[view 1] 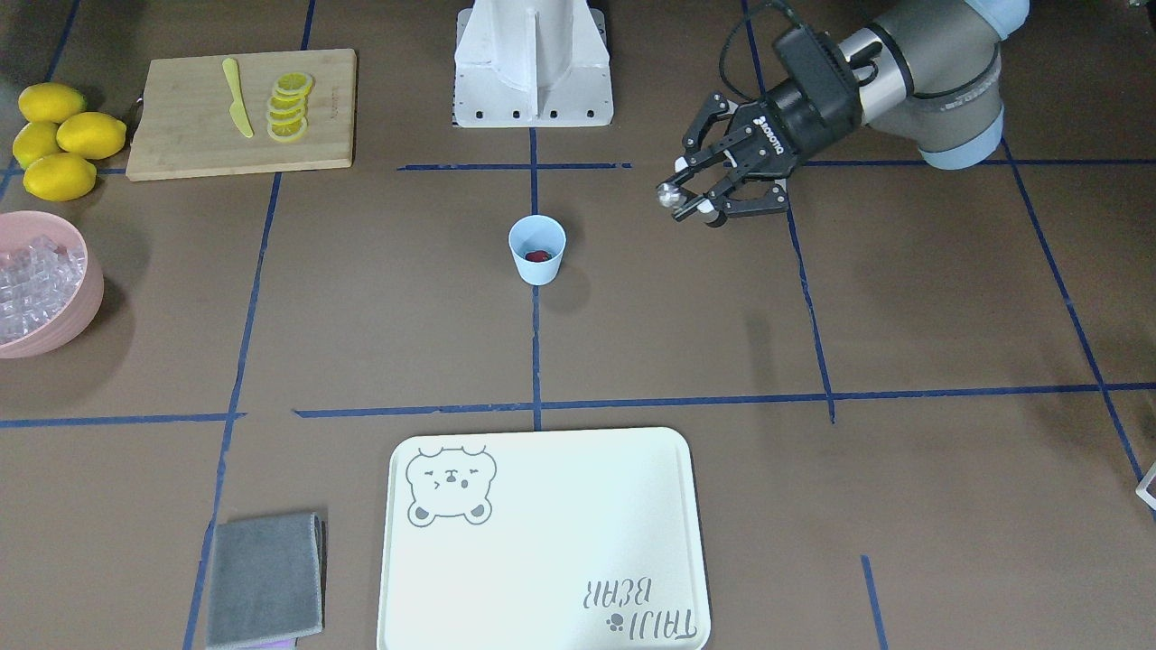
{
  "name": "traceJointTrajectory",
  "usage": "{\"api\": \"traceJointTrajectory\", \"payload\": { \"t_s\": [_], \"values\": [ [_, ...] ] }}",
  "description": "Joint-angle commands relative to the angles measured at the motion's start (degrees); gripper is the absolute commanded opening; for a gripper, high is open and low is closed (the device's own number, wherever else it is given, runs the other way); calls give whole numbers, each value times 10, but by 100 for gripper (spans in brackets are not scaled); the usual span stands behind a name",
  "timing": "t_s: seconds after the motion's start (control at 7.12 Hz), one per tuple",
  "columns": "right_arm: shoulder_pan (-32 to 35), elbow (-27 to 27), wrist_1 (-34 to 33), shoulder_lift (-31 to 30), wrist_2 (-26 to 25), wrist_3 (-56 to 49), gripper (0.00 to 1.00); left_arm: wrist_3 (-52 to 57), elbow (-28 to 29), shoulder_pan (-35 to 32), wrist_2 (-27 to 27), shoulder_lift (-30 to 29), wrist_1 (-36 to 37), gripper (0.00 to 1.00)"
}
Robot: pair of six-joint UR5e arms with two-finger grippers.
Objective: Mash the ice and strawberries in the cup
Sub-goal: 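Lift the steel muddler with the left gripper and carry it over the cup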
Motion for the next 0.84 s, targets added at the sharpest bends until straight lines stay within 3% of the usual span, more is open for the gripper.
{"api": "traceJointTrajectory", "payload": {
  "t_s": [0.0,0.28,0.56,0.7],
  "values": [
    [0,0,0,2,0,1,100,53,9,68,122,-22,-106,1],
    [0,1,0,2,0,1,100,91,38,116,213,-38,-217,1],
    [0,1,0,2,0,1,100,161,66,130,219,-69,-269,1],
    [0,1,0,3,0,1,100,179,102,149,255,-82,-297,1]
  ]
}}
